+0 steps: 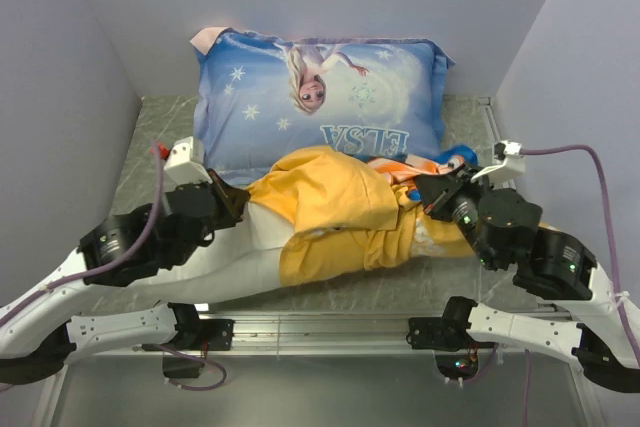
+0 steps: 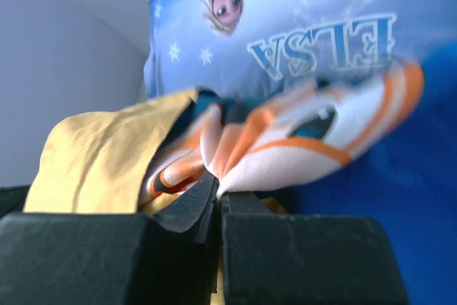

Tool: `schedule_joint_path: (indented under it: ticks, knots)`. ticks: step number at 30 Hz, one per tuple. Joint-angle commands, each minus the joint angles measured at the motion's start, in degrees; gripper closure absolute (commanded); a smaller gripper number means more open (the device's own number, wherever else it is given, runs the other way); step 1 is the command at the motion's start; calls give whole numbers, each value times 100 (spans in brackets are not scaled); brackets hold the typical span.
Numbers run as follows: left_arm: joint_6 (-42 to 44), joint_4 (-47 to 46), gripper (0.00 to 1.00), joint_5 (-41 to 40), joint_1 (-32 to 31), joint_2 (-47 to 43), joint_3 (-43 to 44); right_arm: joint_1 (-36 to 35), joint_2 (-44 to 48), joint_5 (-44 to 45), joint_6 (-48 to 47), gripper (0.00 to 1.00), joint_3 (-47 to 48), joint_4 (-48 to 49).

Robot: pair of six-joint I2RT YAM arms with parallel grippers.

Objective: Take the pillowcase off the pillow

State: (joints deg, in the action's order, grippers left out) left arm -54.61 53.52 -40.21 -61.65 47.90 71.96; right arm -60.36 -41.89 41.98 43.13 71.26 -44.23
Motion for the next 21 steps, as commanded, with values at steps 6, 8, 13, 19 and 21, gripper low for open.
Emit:
schedule_joint_path:
  ticks: [6,8,13,19,21]
  knots:
    - [451,300,99,-471,65,105,389,1033,-354,436,-859,100,784,-508]
    - [591,230,100,-314,239,368,179,1288,-722,146,-938,100,696,-464]
    - [1557,-1464,100,1844,2135,650,-778,2325,-1347,-1514,-1263,100,-322,956]
    - [2156,-2240,99,3185,3729,1685,-1018,2845,-2630,-2193,-1536,100,-61,1688]
    - [2235,-2284,99,3221,3897,1950,-772,2898,-2991,-2246,-1606,95,273,1794]
